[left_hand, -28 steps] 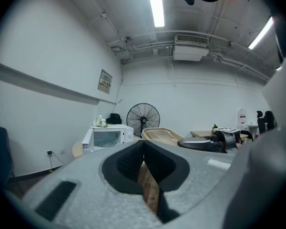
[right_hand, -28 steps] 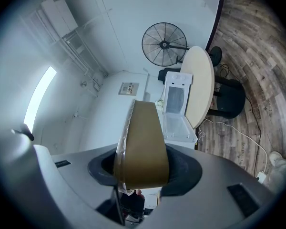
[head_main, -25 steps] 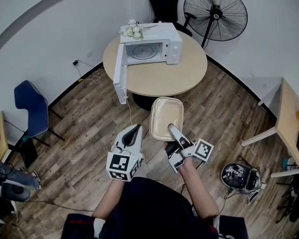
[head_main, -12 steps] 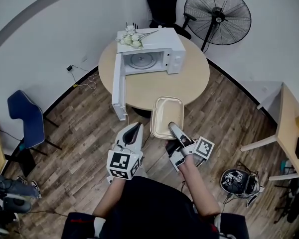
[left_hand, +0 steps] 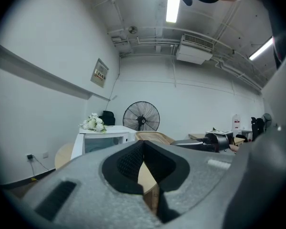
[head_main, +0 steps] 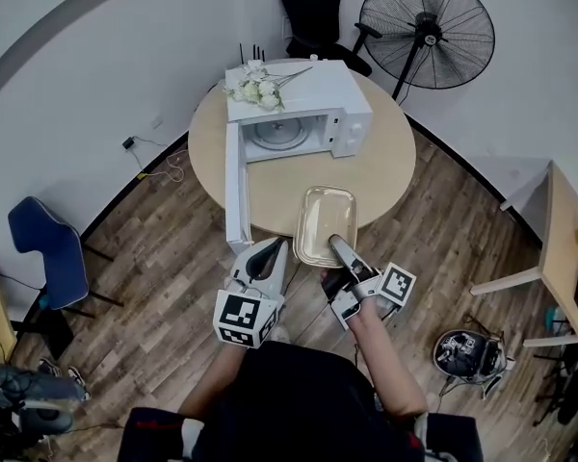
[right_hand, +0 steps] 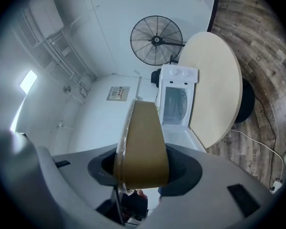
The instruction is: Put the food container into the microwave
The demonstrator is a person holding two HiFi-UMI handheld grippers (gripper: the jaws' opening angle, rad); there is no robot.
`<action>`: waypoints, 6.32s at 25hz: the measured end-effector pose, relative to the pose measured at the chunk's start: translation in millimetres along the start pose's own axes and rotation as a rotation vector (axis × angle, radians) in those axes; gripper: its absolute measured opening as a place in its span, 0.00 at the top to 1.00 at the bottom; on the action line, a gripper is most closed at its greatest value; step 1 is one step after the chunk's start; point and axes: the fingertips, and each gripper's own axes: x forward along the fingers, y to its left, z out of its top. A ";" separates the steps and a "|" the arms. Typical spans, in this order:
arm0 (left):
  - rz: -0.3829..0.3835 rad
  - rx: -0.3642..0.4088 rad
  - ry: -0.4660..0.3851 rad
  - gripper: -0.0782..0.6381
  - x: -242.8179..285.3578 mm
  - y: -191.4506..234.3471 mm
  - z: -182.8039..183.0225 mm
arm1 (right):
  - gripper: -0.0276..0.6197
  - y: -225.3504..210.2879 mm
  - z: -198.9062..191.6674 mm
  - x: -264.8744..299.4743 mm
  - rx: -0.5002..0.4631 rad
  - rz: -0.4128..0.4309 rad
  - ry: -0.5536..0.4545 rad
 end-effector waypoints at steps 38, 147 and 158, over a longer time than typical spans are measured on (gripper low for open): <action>0.177 -0.079 0.155 0.87 196.8 95.4 -31.6 | 0.65 -105.4 134.8 184.2 0.090 -0.133 0.249; 0.193 -0.145 0.410 0.87 222.9 153.1 -177.1 | 0.53 -239.3 158.3 286.6 -0.108 -0.347 0.329; 0.194 -0.137 0.403 0.87 222.7 153.2 -175.4 | 0.94 -223.7 134.9 287.3 -0.934 -0.427 0.565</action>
